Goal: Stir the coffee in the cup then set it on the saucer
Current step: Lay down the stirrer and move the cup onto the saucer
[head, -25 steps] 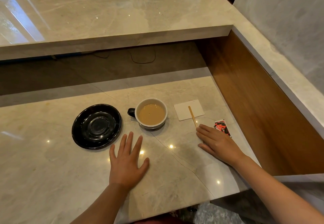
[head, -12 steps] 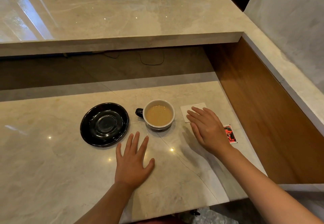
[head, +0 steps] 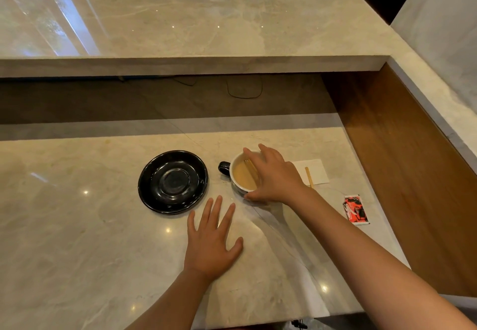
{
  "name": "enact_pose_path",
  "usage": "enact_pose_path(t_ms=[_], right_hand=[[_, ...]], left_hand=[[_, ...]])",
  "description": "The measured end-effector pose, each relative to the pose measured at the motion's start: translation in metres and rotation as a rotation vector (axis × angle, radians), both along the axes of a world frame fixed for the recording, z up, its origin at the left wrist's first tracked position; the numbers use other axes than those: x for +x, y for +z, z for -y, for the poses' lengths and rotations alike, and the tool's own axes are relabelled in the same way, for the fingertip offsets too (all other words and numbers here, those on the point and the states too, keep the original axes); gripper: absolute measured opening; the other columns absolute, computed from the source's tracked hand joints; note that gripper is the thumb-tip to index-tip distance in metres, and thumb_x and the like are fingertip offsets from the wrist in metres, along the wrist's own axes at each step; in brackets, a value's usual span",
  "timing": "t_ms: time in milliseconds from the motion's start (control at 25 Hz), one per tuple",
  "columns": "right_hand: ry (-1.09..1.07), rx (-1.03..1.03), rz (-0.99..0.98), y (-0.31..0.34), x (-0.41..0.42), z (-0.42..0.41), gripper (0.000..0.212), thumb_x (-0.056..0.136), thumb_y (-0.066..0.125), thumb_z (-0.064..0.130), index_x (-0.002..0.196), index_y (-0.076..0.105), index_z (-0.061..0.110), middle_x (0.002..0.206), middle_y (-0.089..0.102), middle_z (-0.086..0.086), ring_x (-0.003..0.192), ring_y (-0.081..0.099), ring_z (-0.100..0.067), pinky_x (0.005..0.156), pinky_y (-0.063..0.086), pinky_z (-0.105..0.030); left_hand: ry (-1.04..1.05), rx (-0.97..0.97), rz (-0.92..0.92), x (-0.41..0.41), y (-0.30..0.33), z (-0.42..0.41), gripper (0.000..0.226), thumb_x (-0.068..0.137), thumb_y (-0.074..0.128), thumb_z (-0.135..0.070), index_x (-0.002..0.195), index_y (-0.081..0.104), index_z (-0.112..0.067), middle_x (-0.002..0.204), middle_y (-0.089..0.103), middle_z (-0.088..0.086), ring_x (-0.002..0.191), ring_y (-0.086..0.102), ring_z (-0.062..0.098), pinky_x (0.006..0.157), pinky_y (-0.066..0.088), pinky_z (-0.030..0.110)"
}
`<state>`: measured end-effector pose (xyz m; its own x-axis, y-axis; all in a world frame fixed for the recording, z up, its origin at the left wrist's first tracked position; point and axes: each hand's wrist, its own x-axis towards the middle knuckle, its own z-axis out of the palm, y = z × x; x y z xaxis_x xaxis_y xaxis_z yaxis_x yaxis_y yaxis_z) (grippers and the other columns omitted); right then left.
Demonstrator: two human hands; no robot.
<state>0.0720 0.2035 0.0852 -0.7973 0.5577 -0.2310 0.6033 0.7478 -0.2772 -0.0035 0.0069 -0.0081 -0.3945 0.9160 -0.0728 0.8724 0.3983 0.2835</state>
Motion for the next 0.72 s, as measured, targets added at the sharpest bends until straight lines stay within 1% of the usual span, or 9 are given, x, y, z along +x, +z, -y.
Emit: enact_pose_path(t_ms=[160, 280, 400, 520, 640, 720], right_hand=[[0.073, 0.005, 0.085, 0.0, -0.013, -0.008, 0.112, 0.055, 0.08, 0.048, 0.14, 0.008, 0.036, 0.15, 0.021, -0.009, 0.13, 0.027, -0.032, 0.089, 0.044, -0.045], [0.098, 0.031, 0.083, 0.0, -0.018, -0.011, 0.109, 0.051, 0.081, 0.047, 0.138, 0.016, 0.034, 0.139, 0.031, -0.01, 0.121, 0.033, -0.031, 0.078, 0.045, -0.038], [0.1, 0.039, 0.059, 0.0, -0.019, -0.011, 0.104, 0.05, 0.08, 0.05, 0.134, 0.021, 0.033, 0.134, 0.036, -0.01, 0.116, 0.037, -0.03, 0.075, 0.047, -0.037], [0.094, 0.035, 0.049, 0.0, -0.019, -0.008, 0.102, 0.049, 0.079, 0.053, 0.132, 0.023, 0.033, 0.131, 0.038, -0.009, 0.115, 0.037, -0.029, 0.074, 0.048, -0.037], [0.075, 0.027, 0.048, 0.004, -0.023, -0.004, 0.1, 0.049, 0.078, 0.053, 0.131, 0.024, 0.032, 0.128, 0.038, -0.01, 0.113, 0.037, -0.029, 0.073, 0.047, -0.037], [0.069, 0.026, 0.037, 0.01, -0.029, 0.003, 0.099, 0.049, 0.076, 0.053, 0.131, 0.024, 0.031, 0.127, 0.038, -0.01, 0.113, 0.037, -0.029, 0.073, 0.046, -0.037]], left_hand=[[0.002, 0.001, 0.002, 0.0, -0.003, 0.0, 0.072, 0.085, 0.026, -0.064, 0.148, 0.004, -0.036, 0.158, -0.003, 0.001, 0.144, -0.01, 0.02, 0.112, -0.008, 0.053], [0.004, -0.005, -0.006, 0.0, -0.005, 0.001, 0.072, 0.086, 0.026, -0.064, 0.147, 0.0, -0.037, 0.158, -0.007, 0.0, 0.143, -0.014, 0.019, 0.111, -0.014, 0.05], [0.002, -0.014, -0.009, 0.0, -0.004, 0.001, 0.072, 0.086, 0.025, -0.065, 0.147, -0.003, -0.038, 0.157, -0.01, -0.001, 0.142, -0.017, 0.018, 0.11, -0.014, 0.05], [-0.01, -0.013, 0.012, -0.001, -0.002, 0.002, 0.071, 0.087, 0.024, -0.065, 0.147, -0.005, -0.038, 0.157, -0.011, -0.001, 0.141, -0.02, 0.018, 0.111, -0.017, 0.049], [-0.056, -0.024, 0.036, -0.007, -0.001, 0.006, 0.072, 0.086, 0.023, -0.067, 0.144, -0.013, -0.042, 0.155, -0.019, -0.004, 0.139, -0.027, 0.014, 0.109, -0.02, 0.045], [-0.104, -0.028, 0.014, -0.013, 0.001, 0.011, 0.073, 0.087, 0.023, -0.068, 0.144, -0.013, -0.041, 0.155, -0.021, -0.004, 0.138, -0.028, 0.013, 0.111, -0.019, 0.043]])
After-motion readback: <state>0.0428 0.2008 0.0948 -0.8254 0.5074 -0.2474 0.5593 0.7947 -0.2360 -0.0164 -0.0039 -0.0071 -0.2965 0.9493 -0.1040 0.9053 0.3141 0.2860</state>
